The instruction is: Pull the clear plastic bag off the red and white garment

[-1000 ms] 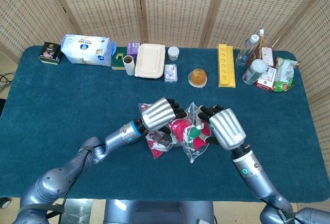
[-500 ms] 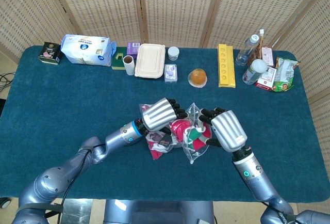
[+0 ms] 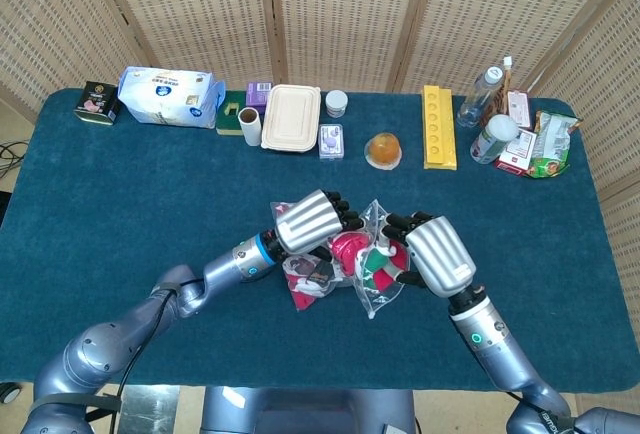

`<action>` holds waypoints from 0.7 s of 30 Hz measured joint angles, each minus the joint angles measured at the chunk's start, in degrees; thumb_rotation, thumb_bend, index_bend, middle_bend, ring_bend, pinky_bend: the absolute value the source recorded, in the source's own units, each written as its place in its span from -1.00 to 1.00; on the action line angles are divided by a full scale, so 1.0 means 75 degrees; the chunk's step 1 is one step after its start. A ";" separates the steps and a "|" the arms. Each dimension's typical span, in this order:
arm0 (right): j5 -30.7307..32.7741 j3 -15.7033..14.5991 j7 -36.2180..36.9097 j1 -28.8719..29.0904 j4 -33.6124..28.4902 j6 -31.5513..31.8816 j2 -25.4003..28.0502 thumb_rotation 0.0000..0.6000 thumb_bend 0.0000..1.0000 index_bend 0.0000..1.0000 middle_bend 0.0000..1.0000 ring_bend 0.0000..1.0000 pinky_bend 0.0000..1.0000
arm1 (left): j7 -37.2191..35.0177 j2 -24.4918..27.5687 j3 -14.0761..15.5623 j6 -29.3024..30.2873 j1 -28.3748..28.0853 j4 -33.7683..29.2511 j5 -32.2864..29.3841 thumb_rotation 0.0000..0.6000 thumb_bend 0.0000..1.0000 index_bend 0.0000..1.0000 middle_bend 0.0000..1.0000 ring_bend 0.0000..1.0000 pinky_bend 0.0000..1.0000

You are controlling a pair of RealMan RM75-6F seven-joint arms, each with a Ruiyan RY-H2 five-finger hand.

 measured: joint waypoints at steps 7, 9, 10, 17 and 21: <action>-0.0029 0.0016 0.0044 -0.0030 -0.0057 0.0070 0.0071 1.00 0.13 0.18 -0.03 0.25 0.10 | 0.0016 0.0036 -0.0001 -0.0029 0.0029 -0.0051 -0.0008 1.00 -0.17 0.61 0.39 0.36 0.30; -0.0028 0.0032 0.0088 -0.0049 -0.0058 0.0125 0.0074 1.00 0.13 0.19 -0.03 0.26 0.11 | 0.0017 0.0048 0.0018 -0.0052 0.0043 -0.0068 -0.0001 1.00 -0.18 0.61 0.39 0.34 0.28; -0.0028 0.0037 0.0104 -0.0061 -0.0052 0.0158 0.0067 1.00 0.13 0.19 -0.02 0.26 0.11 | 0.0017 0.0054 0.0022 -0.0062 0.0046 -0.0076 0.0001 1.00 -0.20 0.61 0.39 0.31 0.26; 0.0025 0.0054 0.0211 -0.0156 0.0043 0.0325 -0.0032 1.00 0.13 0.21 0.00 0.28 0.13 | 0.0130 0.0167 -0.0029 -0.0202 0.0023 -0.0321 -0.0047 1.00 -0.65 0.41 0.37 0.21 0.17; 0.0090 0.0044 0.0209 -0.0163 0.0071 0.0299 -0.0053 1.00 0.13 0.21 0.00 0.28 0.14 | 0.0227 0.0256 -0.0068 -0.0257 0.0004 -0.0484 -0.0066 1.00 -0.82 0.14 0.25 0.09 0.09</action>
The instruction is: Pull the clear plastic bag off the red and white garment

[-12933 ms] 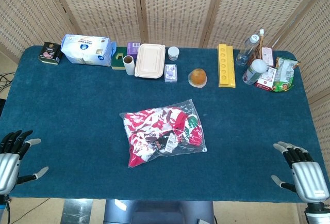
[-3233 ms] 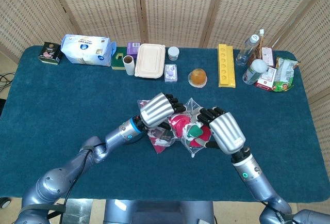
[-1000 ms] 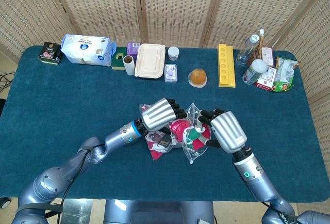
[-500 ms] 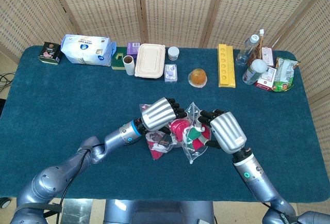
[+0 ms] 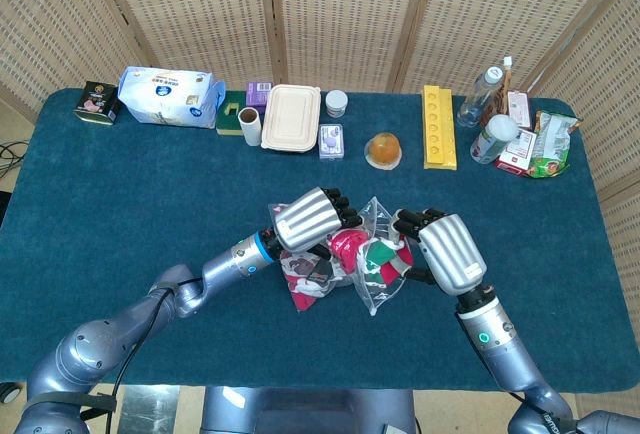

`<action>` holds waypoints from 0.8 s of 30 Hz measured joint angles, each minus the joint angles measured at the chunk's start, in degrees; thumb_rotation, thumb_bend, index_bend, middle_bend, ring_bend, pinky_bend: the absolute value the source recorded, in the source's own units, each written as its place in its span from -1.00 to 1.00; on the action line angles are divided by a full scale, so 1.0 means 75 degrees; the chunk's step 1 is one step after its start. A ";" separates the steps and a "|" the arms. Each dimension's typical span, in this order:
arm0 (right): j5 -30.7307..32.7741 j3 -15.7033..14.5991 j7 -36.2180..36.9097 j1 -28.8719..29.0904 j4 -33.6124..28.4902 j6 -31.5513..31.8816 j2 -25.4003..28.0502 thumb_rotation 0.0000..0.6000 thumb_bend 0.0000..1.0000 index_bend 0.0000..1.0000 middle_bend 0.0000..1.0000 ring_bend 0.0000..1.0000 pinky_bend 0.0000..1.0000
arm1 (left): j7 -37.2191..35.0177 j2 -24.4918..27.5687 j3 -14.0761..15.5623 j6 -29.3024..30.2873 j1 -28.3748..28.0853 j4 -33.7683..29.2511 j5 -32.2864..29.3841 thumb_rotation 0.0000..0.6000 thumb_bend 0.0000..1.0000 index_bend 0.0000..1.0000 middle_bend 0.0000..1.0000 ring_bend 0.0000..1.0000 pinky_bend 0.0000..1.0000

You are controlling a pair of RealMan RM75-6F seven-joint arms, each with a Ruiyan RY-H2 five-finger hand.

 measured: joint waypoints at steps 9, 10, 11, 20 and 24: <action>0.0494 -0.0041 -0.0058 0.0029 0.0035 -0.0364 -0.0007 1.00 0.13 0.21 0.00 0.28 0.14 | 0.0349 0.0482 -0.0088 -0.1069 -0.0193 -0.0900 -0.0222 1.00 -1.00 -0.55 -0.23 -0.37 -0.27; 0.0535 -0.0041 -0.0060 0.0030 0.0039 -0.0387 0.0002 1.00 0.13 0.21 0.00 0.28 0.14 | 0.0404 0.0562 -0.0120 -0.1198 -0.0220 -0.1071 -0.0272 1.00 -1.00 -0.59 -0.28 -0.42 -0.31; 0.0594 -0.0037 -0.0065 0.0030 0.0048 -0.0413 0.0014 1.00 0.13 0.21 0.00 0.28 0.14 | 0.0458 0.0642 -0.0157 -0.1312 -0.0244 -0.1241 -0.0326 1.00 -1.00 -0.62 -0.31 -0.44 -0.33; 0.0913 -0.0033 -0.0055 0.0078 0.0278 -0.0697 0.0074 1.00 0.13 0.21 0.00 0.28 0.14 | 0.0781 0.1408 -0.0489 -0.1807 -0.0287 -0.2683 -0.0680 0.95 -1.00 -0.74 -0.42 -0.57 -0.40; 0.0969 -0.0052 0.0022 0.0109 0.0456 -0.0812 0.0079 1.00 0.13 0.21 0.00 0.28 0.14 | 0.0908 0.1814 -0.0526 -0.1649 -0.0143 -0.3171 -0.0652 0.96 -1.00 -0.74 -0.42 -0.57 -0.41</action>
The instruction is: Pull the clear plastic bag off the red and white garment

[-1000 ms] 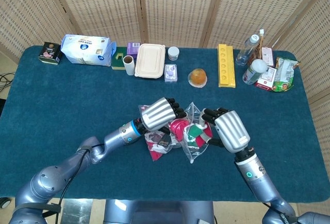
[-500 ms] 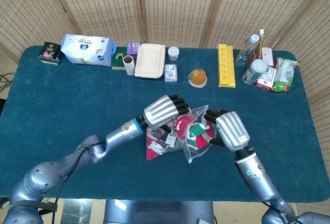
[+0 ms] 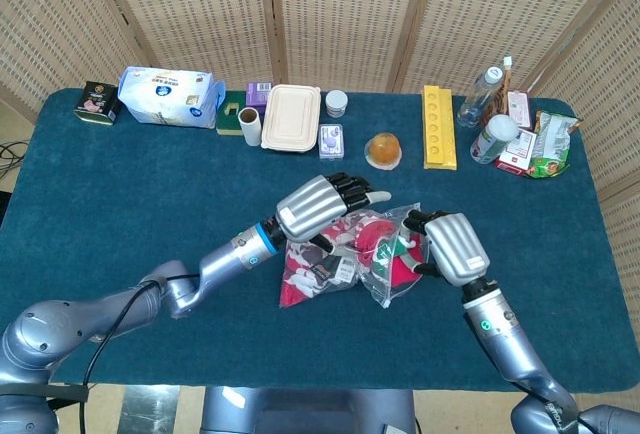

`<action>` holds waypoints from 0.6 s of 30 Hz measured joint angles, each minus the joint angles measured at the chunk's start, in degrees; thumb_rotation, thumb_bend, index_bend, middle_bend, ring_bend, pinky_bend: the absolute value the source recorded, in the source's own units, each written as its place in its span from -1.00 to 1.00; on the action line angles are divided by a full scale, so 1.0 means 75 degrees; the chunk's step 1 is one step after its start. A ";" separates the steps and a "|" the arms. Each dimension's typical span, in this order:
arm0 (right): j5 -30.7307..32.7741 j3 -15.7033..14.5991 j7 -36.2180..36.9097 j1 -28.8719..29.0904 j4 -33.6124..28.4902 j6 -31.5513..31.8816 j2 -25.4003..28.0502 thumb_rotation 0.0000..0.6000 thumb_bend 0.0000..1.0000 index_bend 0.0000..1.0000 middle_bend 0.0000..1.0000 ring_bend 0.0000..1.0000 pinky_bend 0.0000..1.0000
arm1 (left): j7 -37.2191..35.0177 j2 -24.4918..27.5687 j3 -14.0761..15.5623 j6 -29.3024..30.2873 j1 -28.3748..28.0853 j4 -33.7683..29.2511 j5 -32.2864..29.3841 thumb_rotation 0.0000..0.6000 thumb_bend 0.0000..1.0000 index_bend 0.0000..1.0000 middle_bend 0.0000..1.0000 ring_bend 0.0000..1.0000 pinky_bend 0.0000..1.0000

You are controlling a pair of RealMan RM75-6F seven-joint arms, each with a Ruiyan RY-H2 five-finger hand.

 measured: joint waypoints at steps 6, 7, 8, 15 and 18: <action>0.0048 -0.0042 0.0073 -0.0008 0.0236 -0.0053 0.0006 1.00 0.13 0.21 0.00 0.28 0.14 | 0.0251 0.0676 0.0057 0.0168 0.0335 -0.0645 0.0027 0.96 -1.00 -0.74 -0.42 -0.57 -0.41; 0.0048 -0.0051 0.0089 -0.0021 0.0267 -0.0048 0.0013 1.00 0.13 0.22 0.00 0.28 0.14 | 0.0325 0.0794 0.0088 0.0167 0.0410 -0.0734 0.0017 0.96 -1.00 -0.74 -0.42 -0.57 -0.41; 0.0045 -0.0062 0.0093 -0.0033 0.0303 -0.0043 0.0023 1.00 0.13 0.22 0.00 0.28 0.14 | 0.0415 0.0912 0.0131 0.0150 0.0483 -0.0807 0.0002 0.96 -1.00 -0.74 -0.42 -0.57 -0.41; 0.0003 -0.0243 0.0231 -0.0150 0.0667 -0.0071 0.0085 1.00 0.13 0.22 0.00 0.28 0.14 | 0.1184 0.1422 0.0585 -0.0548 0.0942 -0.1022 -0.0262 0.99 -0.99 -0.67 -0.42 -0.61 -0.43; -0.0017 -0.0326 0.0315 -0.0202 0.0832 -0.0095 0.0089 1.00 0.13 0.22 0.00 0.28 0.14 | 0.1471 0.1474 0.0727 -0.0958 0.1017 -0.0965 -0.0389 0.97 -0.96 -0.61 -0.42 -0.64 -0.45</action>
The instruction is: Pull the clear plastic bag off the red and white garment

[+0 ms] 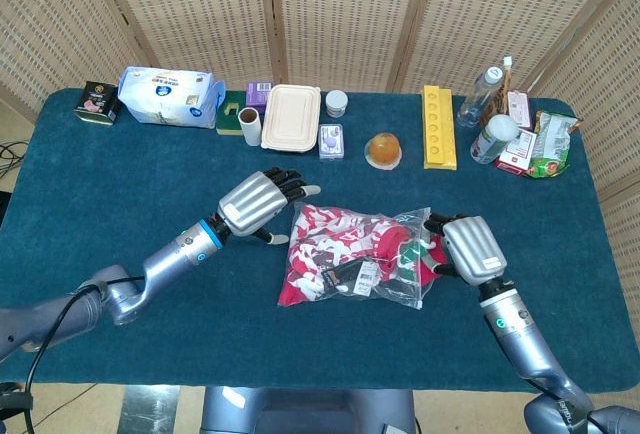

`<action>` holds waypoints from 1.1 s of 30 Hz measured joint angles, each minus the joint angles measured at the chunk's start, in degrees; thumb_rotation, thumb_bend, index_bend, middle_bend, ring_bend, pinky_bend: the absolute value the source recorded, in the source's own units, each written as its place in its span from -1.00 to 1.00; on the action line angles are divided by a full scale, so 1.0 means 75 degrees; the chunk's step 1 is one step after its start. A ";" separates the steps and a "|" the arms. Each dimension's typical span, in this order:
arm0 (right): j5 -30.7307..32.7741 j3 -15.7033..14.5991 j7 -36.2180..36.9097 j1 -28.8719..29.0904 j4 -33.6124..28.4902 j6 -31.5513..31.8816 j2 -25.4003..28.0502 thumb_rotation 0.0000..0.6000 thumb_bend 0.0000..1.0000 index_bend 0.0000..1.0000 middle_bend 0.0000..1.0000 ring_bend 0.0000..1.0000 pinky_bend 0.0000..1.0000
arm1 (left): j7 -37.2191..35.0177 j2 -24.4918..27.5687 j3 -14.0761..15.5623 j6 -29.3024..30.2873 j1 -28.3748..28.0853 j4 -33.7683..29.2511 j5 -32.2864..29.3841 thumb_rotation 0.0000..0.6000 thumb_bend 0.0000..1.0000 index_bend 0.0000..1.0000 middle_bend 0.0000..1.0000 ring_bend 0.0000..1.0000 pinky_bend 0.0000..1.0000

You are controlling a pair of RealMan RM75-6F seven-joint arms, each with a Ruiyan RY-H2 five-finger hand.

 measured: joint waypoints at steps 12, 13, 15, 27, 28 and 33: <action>-0.0113 -0.0131 0.0195 -0.0138 0.0210 0.0018 0.0067 1.00 0.13 0.23 0.01 0.28 0.14 | 0.1237 -0.0638 -0.0043 -0.1285 -0.0065 0.0739 -0.0601 1.00 -0.63 -0.54 -0.50 -0.73 -0.49; -0.0123 -0.0137 0.0213 -0.0140 0.0214 0.0013 0.0071 1.00 0.13 0.24 0.01 0.28 0.14 | 0.1284 -0.0711 -0.0068 -0.1337 -0.0088 0.0804 -0.0622 1.00 -0.58 -0.52 -0.50 -0.73 -0.49; -0.0145 -0.0145 0.0237 -0.0143 0.0245 0.0003 0.0078 1.00 0.13 0.24 0.01 0.28 0.14 | 0.1406 -0.0915 -0.0132 -0.1478 -0.0156 0.0985 -0.0679 1.00 -0.52 -0.50 -0.50 -0.73 -0.49; -0.0183 -0.0175 0.0462 -0.0213 0.0388 -0.0011 0.0137 1.00 0.13 0.24 0.01 0.28 0.14 | 0.1712 -0.1748 -0.0536 -0.2119 -0.0476 0.1873 -0.1085 1.00 -0.39 -0.37 -0.50 -0.73 -0.49; -0.0183 -0.0175 0.0469 -0.0216 0.0398 -0.0012 0.0140 1.00 0.13 0.24 0.01 0.28 0.14 | 0.1710 -0.1766 -0.0547 -0.2132 -0.0482 0.1909 -0.1095 1.00 -0.39 -0.37 -0.50 -0.73 -0.49; -0.0194 -0.0175 0.0542 -0.0216 0.0440 -0.0046 0.0148 1.00 0.13 0.24 0.01 0.28 0.14 | 0.1681 -0.1885 -0.0611 -0.2260 -0.0503 0.2178 -0.1193 1.00 -0.40 -0.37 -0.50 -0.73 -0.49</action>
